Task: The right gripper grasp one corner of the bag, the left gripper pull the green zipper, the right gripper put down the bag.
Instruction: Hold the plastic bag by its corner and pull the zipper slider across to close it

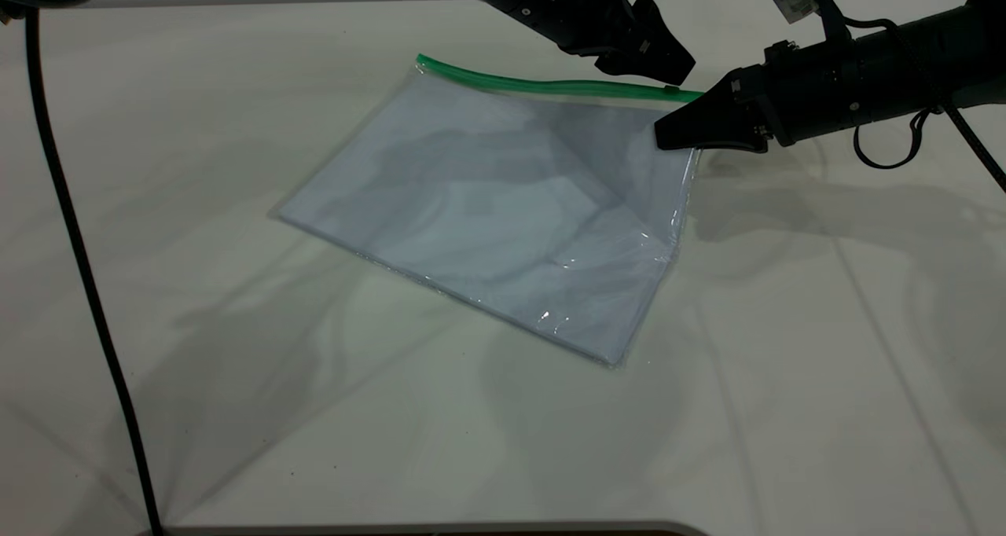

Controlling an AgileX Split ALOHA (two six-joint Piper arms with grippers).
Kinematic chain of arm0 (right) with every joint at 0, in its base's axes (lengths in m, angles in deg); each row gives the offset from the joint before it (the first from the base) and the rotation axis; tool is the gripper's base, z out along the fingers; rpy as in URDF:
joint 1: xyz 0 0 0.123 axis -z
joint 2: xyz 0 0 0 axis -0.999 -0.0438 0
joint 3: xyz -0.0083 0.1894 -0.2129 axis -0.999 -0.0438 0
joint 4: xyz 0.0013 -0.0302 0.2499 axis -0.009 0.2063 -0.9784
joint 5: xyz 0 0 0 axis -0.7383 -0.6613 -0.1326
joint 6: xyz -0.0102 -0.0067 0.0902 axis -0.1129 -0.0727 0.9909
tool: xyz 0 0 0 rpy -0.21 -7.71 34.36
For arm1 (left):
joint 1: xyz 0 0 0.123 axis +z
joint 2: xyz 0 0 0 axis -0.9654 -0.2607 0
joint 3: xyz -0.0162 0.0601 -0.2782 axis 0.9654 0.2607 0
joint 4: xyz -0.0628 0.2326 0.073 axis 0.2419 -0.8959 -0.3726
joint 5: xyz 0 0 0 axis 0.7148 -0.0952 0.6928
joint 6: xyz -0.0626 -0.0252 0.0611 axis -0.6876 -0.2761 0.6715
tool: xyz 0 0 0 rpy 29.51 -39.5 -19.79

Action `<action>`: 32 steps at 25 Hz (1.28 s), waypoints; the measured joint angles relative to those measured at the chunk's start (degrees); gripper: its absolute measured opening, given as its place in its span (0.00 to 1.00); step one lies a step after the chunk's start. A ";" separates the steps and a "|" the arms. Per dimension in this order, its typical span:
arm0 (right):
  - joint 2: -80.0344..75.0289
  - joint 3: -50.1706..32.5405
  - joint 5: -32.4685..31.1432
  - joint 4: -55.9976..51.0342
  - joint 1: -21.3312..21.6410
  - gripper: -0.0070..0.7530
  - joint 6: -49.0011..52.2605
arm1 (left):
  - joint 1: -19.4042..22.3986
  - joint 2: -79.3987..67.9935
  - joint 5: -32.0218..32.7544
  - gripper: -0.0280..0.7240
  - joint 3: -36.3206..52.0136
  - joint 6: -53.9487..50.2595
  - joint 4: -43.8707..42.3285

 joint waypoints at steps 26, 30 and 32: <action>0.00 0.00 -0.06 0.42 0.00 0.06 -0.17 | 0.00 -1.90 0.70 0.23 -0.06 0.02 1.59; 0.00 0.00 -0.06 0.42 0.00 0.06 -0.18 | 0.00 -1.90 0.71 0.18 -0.06 0.02 1.59; 0.00 0.00 -0.06 0.42 0.00 0.06 -0.18 | 0.00 -1.90 0.76 0.16 -0.06 0.02 1.54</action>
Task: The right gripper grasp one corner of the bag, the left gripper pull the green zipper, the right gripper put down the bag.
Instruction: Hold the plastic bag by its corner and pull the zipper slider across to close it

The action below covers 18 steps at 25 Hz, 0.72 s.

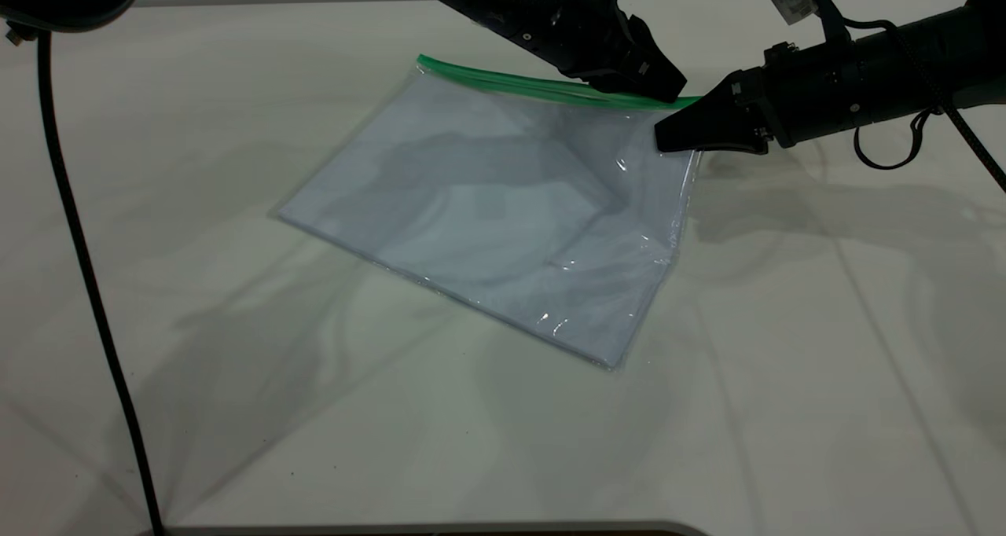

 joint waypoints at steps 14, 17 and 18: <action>0.00 0.00 0.00 0.00 0.00 0.06 -0.06 | 0.06 0.00 -1.10 0.04 -0.05 1.30 0.07; 0.00 0.00 -0.14 0.00 0.00 0.06 -0.06 | 0.06 0.00 -1.44 0.04 -0.05 3.22 0.07; 0.00 0.00 -0.38 0.00 0.05 0.06 -0.06 | 0.06 0.00 -1.55 0.04 -0.05 4.31 0.12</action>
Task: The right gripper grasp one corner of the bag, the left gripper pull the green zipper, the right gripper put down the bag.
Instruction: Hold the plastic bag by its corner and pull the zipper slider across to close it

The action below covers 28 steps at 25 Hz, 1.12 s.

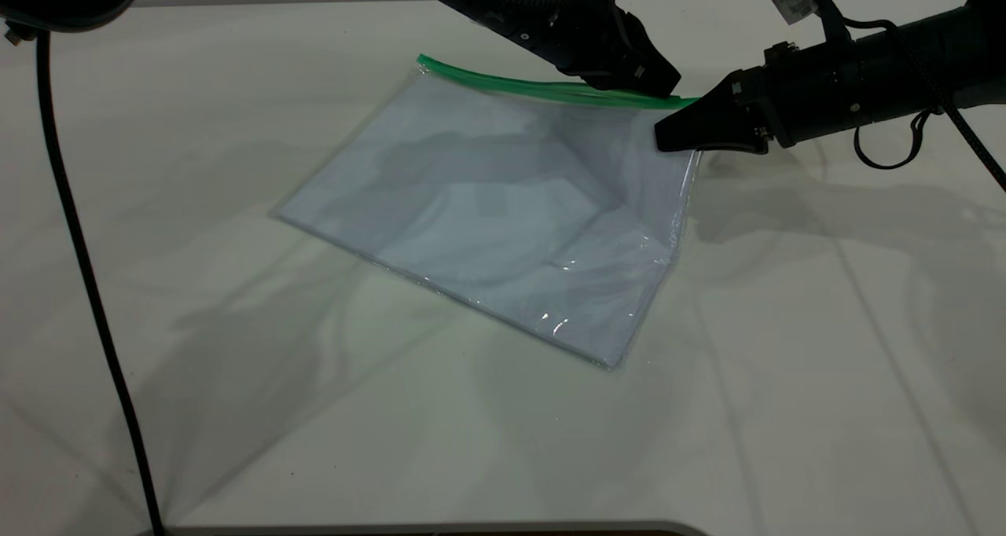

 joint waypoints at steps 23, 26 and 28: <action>0.00 3.66 -2.49 3.53 -3.49 0.06 -2.68 | 6.77 -0.02 15.71 0.16 -3.79 -6.12 -3.64; 0.00 3.92 -2.49 3.88 -3.49 0.06 -2.56 | 6.77 -0.02 16.11 0.32 -3.79 -7.45 -3.87; 0.00 3.92 -2.54 3.88 -3.49 0.06 -2.48 | 6.77 -0.02 16.24 0.43 -3.79 -8.37 -3.87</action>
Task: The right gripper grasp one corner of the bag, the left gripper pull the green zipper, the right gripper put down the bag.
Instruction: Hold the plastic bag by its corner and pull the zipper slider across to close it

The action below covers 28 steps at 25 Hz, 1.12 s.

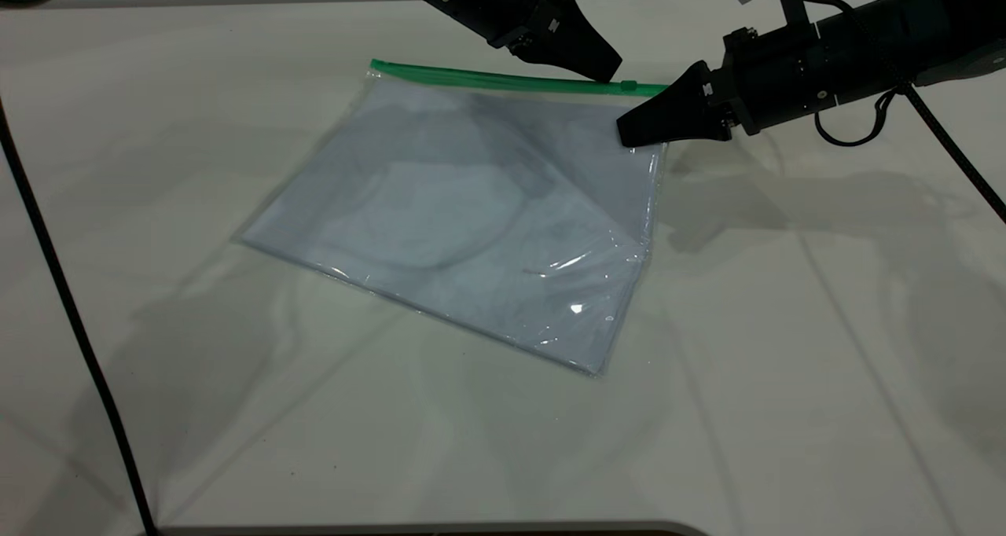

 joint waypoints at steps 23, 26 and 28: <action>-0.05 0.00 0.06 0.66 -1.03 0.06 0.24 | -2.15 0.00 1.05 0.28 -0.06 -1.92 -2.56; -0.05 0.00 0.06 0.66 -1.03 0.06 0.24 | -2.27 0.00 1.05 0.26 -0.06 -2.30 -3.76; -0.05 0.00 0.06 0.68 -1.03 0.06 0.25 | -2.32 0.00 1.05 0.26 -0.06 -2.42 -4.03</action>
